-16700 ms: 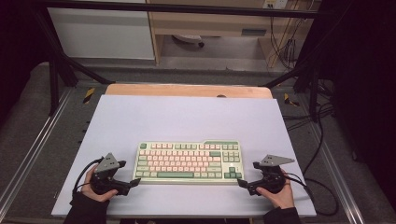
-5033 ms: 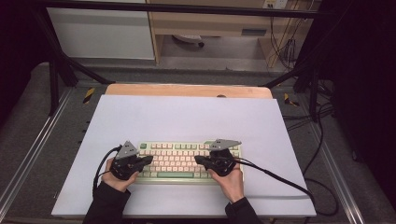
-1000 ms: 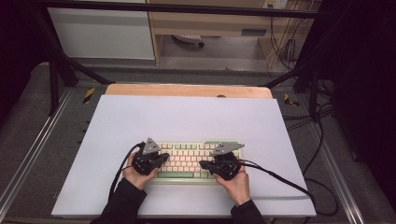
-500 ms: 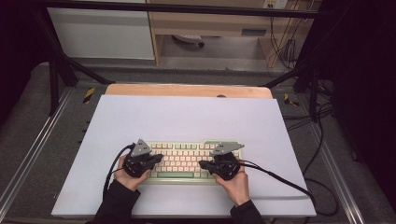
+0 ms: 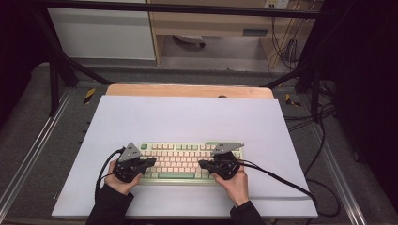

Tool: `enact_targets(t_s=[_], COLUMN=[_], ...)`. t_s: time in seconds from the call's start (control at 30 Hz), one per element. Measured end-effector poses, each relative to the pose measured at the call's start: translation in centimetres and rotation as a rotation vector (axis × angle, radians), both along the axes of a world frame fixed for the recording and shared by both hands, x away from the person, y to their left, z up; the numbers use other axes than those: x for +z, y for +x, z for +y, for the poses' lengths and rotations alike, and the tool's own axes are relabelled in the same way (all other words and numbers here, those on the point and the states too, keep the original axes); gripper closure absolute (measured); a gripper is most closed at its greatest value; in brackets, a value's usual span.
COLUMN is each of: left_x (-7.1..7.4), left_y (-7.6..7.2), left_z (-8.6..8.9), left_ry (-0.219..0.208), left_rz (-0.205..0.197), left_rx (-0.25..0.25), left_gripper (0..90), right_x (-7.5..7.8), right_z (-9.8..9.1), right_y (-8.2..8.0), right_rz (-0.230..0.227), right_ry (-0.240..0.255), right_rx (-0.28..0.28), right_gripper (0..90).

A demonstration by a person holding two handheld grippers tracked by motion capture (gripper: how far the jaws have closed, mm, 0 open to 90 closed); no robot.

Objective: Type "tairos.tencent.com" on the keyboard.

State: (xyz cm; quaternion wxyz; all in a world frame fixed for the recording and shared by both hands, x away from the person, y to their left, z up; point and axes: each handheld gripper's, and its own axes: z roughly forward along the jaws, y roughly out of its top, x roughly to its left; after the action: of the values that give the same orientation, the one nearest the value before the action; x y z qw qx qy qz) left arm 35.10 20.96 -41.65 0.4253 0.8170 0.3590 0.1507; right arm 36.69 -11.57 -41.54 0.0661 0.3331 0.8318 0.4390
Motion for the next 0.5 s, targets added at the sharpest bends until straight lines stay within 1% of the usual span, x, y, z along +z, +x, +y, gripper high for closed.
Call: enact_targets(t_s=[0.3,0.4,0.5], left_x=[-0.3,-0.4,-0.4], left_y=[-0.5,-0.5,-0.5], left_z=[0.8,0.9,0.9], left_ry=[-0.004,-0.006,-0.005], left_rz=[0.007,0.01,0.011], left_rx=[-0.001,-0.002,-0.001], left_gripper=[90.0,90.0,90.0], right_x=[-0.1,0.0,0.0], right_z=[0.5,1.0,1.6], right_y=[0.6,0.8,1.2], right_rz=[0.003,0.001,-0.004], right_ry=[-0.003,0.006,-0.005], right_rx=[-0.014,-0.017,-0.02], right_gripper=[90.0,90.0,90.0])
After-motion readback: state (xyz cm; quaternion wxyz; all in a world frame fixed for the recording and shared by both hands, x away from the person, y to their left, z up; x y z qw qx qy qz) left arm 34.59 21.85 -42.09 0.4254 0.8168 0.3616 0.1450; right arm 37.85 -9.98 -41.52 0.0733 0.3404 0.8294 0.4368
